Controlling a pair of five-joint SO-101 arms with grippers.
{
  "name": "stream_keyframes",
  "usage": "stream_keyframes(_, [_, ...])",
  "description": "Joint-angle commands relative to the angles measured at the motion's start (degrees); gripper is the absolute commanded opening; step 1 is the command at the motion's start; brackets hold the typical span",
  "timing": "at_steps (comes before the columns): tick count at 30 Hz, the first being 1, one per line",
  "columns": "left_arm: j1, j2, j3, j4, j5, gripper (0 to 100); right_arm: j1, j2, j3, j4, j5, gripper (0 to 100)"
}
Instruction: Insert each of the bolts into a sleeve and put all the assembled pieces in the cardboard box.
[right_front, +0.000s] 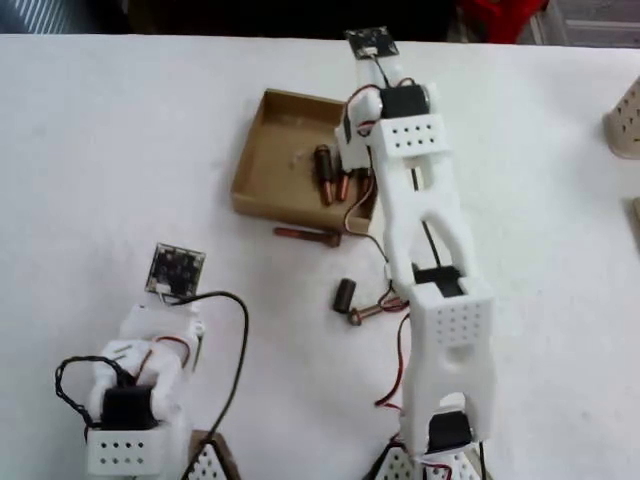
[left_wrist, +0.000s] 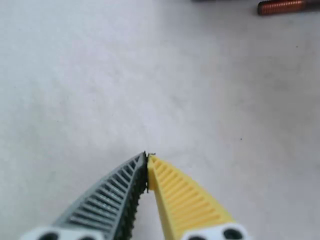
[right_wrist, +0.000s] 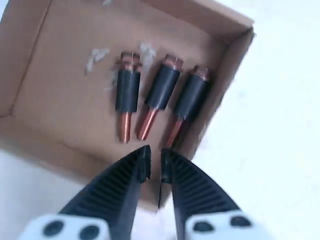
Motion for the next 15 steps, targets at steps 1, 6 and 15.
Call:
stream_keyframes(1, [-0.4, -0.6, -0.1, 0.2, -0.6, 2, 0.6, -7.3, -2.2, 7.2, 0.4, 1.7])
stream_keyframes(6, [-0.4, -0.6, -0.1, 0.2, -0.6, 2, 2.3, -11.8, 2.0, 11.4, -0.6, 1.6])
stream_keyframes(15, [-0.4, -0.6, -0.1, 0.4, -0.6, 2, 3.3, -26.4, 30.8, 9.6, -1.1, 1.6])
